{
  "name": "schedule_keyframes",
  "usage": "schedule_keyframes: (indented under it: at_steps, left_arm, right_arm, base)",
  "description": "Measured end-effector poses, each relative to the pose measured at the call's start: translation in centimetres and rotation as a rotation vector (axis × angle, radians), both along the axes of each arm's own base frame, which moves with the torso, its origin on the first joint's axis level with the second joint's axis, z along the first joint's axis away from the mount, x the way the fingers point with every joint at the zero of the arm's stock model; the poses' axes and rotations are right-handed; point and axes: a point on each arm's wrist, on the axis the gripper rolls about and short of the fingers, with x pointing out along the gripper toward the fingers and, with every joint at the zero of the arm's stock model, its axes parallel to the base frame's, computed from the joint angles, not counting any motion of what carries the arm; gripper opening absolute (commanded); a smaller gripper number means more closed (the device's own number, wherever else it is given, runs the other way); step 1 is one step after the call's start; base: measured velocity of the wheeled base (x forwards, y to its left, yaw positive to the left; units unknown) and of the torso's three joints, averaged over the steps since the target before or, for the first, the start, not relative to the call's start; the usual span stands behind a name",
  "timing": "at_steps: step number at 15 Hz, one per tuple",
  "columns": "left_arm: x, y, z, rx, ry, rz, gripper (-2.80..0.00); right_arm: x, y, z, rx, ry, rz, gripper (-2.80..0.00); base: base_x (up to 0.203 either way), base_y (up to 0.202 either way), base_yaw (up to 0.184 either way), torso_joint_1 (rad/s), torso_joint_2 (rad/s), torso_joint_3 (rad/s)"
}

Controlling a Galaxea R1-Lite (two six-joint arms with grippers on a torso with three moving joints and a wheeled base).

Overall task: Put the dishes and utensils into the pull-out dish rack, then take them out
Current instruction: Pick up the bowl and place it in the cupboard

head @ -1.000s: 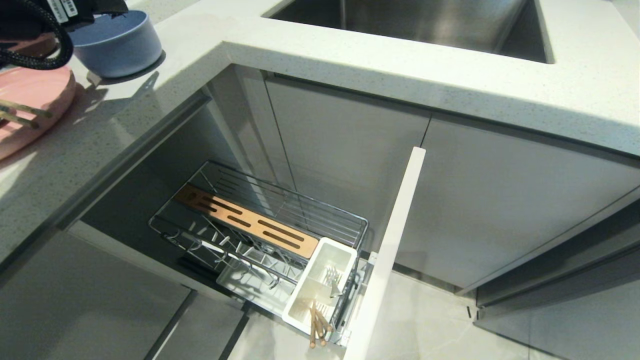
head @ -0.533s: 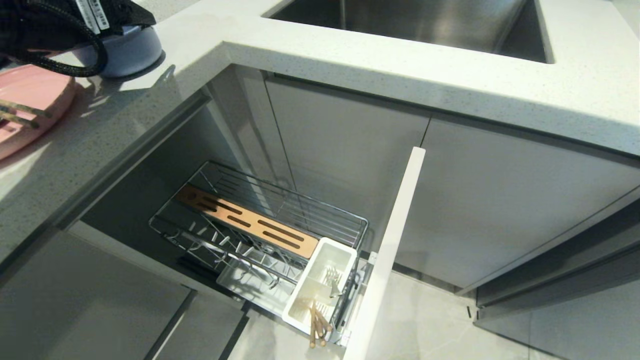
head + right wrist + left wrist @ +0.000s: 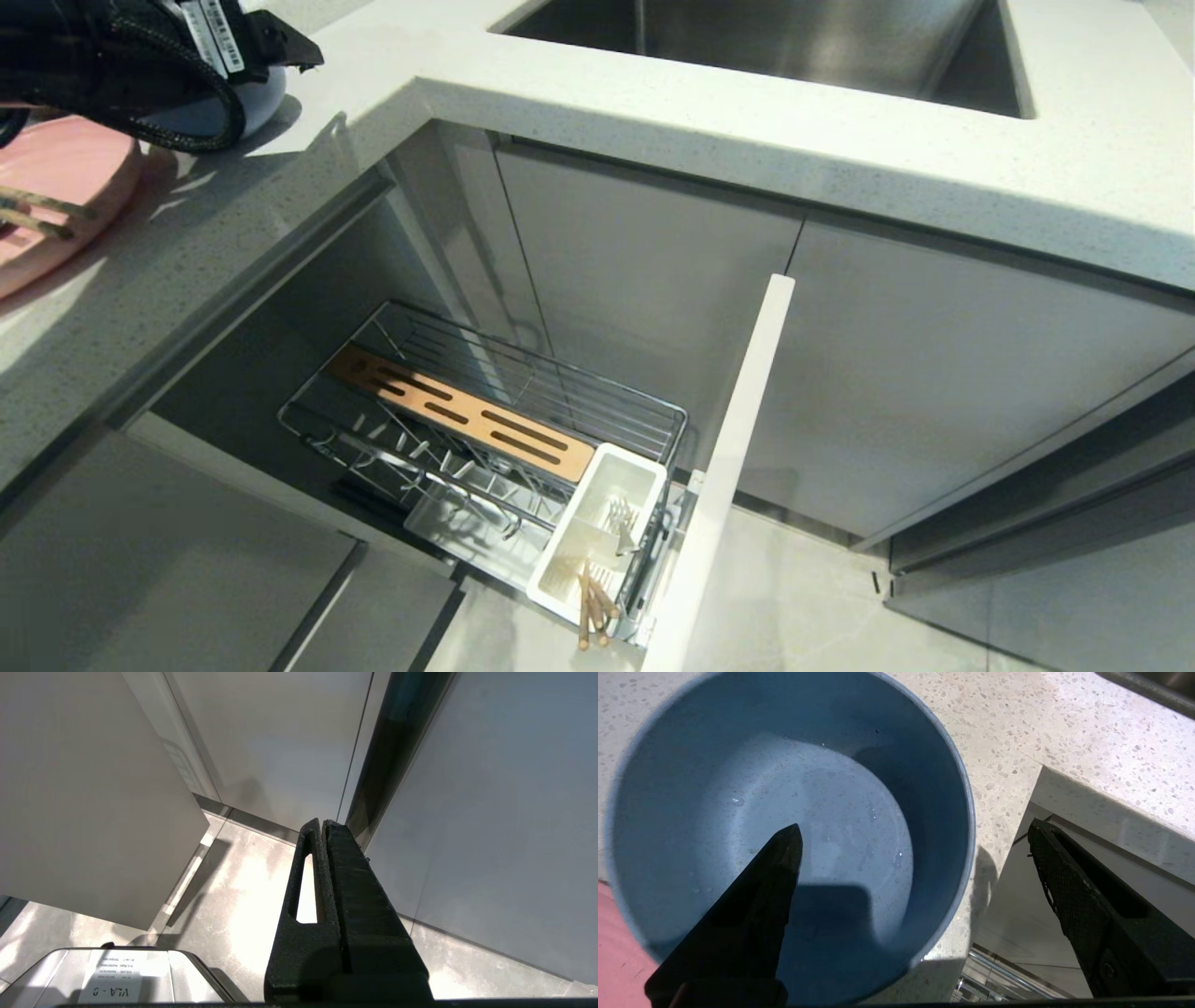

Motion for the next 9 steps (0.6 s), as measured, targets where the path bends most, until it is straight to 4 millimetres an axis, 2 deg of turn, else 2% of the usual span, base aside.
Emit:
schedule_keyframes:
  at_steps: [3,4,9]
  left_arm:
    - [0.24,-0.07,-0.11,0.000,0.004,-0.007,0.00]
    - [0.29,-0.09,-0.13,0.000,0.005,-0.009,-2.80]
    - [0.28,-0.08,-0.13,0.001,0.005,-0.009,-2.80]
  right_arm:
    - [0.00,0.00,0.00,0.000,0.000,0.000,-2.80]
    - [0.00,0.00,0.00,0.000,0.000,0.000,-2.80]
    - [0.00,0.00,0.00,0.000,0.000,0.000,-2.80]
  base:
    - [0.000,0.000,0.000,0.000,0.00,0.000]
    - [0.000,0.000,0.000,0.000,0.00,0.000]
    - [0.000,0.000,0.000,0.000,0.00,0.000]
